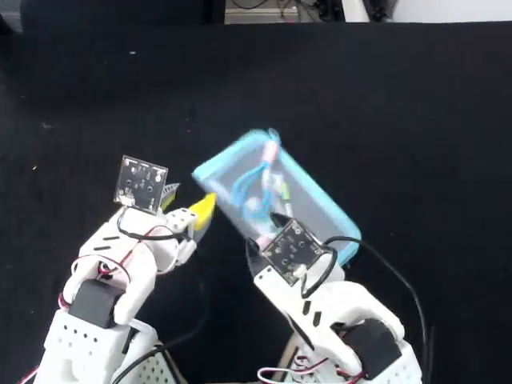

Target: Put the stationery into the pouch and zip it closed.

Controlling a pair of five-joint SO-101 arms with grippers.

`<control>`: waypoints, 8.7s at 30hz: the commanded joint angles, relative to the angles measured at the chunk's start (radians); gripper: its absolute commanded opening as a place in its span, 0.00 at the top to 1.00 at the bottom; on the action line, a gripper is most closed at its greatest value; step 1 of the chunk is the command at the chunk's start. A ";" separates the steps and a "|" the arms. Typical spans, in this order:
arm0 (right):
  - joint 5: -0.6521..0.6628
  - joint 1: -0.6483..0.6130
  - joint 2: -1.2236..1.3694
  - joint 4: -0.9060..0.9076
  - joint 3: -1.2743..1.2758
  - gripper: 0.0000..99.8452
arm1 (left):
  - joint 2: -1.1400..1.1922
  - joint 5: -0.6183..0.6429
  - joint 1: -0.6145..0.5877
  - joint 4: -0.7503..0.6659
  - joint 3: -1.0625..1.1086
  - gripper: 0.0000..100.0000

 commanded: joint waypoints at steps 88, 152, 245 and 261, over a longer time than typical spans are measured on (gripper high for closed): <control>0.249 0.325 0.780 -0.100 -1.178 0.99 | -0.009 0.011 -0.140 0.048 -0.240 0.79; 0.252 0.244 0.759 -0.120 -1.265 0.99 | 0.167 -0.009 0.300 0.017 -0.395 0.73; 0.252 0.241 0.756 -0.120 -1.270 0.99 | 0.733 0.198 0.222 0.166 -0.883 0.73; 0.252 0.239 0.756 -0.120 -1.270 0.99 | 0.804 0.204 0.216 0.173 -0.880 0.73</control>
